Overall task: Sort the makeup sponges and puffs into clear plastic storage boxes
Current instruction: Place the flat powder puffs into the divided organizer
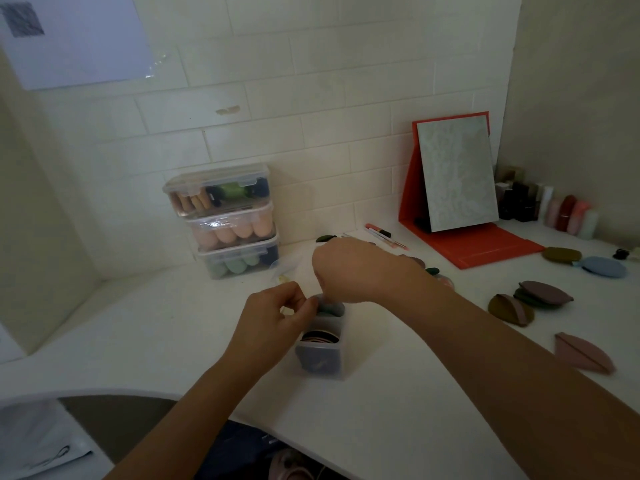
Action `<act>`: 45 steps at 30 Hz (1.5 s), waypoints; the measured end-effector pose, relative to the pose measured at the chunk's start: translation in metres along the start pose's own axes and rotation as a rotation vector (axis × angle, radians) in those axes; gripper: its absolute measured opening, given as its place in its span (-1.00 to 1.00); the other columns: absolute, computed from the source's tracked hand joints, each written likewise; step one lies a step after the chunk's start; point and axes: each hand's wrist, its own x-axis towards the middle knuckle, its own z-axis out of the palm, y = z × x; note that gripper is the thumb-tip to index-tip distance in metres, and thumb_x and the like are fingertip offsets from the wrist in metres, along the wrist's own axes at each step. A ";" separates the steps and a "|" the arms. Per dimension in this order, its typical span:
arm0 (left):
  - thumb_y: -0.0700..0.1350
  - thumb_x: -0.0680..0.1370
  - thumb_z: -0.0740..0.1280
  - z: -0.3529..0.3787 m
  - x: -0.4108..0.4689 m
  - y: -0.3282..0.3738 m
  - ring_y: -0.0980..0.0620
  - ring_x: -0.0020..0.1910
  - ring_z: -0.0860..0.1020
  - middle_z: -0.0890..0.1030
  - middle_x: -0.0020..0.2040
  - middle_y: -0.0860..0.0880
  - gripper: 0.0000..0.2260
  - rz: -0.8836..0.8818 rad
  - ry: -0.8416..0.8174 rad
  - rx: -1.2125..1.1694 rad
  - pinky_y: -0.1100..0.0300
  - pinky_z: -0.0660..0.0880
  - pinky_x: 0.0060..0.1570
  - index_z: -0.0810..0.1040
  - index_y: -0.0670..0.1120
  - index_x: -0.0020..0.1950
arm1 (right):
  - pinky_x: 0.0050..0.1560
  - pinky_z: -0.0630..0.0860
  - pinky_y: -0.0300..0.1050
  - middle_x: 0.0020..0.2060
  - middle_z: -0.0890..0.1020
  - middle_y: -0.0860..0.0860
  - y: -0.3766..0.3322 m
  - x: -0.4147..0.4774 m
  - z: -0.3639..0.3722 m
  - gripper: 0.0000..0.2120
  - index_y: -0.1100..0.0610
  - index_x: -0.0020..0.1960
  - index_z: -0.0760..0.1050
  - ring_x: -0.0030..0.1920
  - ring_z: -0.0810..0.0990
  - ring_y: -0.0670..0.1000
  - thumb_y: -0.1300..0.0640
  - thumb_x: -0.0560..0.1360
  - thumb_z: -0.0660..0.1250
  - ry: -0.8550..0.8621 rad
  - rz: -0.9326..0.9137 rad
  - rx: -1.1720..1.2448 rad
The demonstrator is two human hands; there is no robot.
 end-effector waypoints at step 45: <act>-0.11 0.57 0.22 0.010 0.004 0.017 0.18 0.10 0.44 0.51 0.06 0.15 -0.82 0.006 -0.203 0.076 0.32 0.37 0.12 0.56 0.14 0.00 | -0.33 0.39 -0.30 -0.34 0.60 -0.04 0.075 -0.018 0.002 -0.82 0.07 -0.22 0.61 -0.34 0.53 -0.10 -0.01 0.47 0.38 0.172 0.141 0.601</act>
